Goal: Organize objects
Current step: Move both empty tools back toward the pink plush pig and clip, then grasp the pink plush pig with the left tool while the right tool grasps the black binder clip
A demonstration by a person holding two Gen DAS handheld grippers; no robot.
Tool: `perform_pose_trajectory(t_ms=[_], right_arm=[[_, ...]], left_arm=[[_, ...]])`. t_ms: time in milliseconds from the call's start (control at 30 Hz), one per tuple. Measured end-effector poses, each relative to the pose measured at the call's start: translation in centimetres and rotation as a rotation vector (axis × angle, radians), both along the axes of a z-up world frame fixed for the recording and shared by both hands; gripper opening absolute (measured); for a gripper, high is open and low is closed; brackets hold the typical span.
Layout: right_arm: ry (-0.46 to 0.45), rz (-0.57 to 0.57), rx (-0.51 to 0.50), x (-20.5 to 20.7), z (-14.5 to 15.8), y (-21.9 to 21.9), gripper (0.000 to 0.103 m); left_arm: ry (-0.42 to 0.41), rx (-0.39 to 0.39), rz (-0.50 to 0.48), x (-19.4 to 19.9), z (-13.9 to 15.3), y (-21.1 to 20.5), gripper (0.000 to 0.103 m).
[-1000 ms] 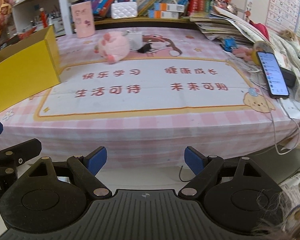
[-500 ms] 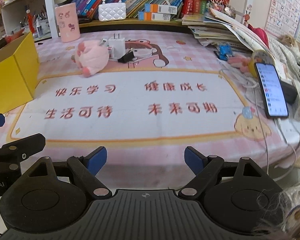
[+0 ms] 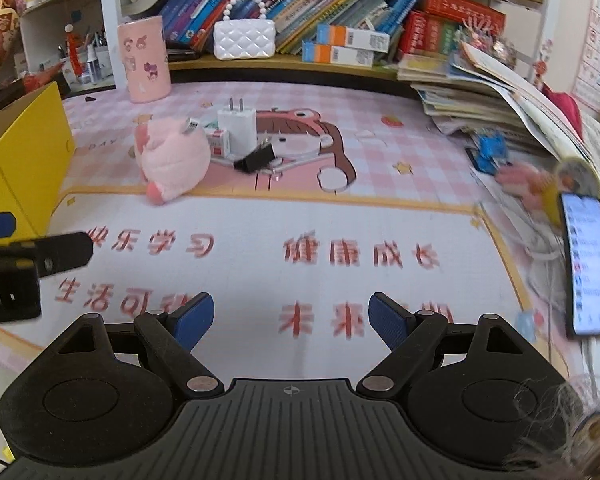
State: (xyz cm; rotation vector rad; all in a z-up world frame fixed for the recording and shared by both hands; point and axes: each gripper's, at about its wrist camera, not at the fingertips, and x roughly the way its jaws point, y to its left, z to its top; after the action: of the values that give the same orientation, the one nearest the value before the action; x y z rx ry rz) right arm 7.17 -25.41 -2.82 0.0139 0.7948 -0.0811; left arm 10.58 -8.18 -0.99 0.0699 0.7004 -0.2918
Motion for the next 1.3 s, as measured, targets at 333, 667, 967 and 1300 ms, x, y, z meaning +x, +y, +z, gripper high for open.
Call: perform_pose_trajectory(t_ms=[333,667,967,1300], right_arm=[[-0.074,0.116,-0.016,5.3,0.1,-1.3,0.084],[-0.077,0.272,-0.047,11.6,-1.2,-0.7,0.083],[-0.080,0.359,-0.078,17.3,-3.4,-0.7,0.081],[-0.035,0.372,0.035,20.5,-4.7,-2.3,0.063]], left_arm=[[-0.037,0.019,0.055,4.5,1.2,-1.8,0.093],[0.059,-0.034,0.107,10.6,0.0,-3.2,0.093],[0.184,-0.050,0.172,15.5,-3.1,-4.9,0.094],[0.227,-0.061,0.222,17.2,-4.7,-4.8,0.093]])
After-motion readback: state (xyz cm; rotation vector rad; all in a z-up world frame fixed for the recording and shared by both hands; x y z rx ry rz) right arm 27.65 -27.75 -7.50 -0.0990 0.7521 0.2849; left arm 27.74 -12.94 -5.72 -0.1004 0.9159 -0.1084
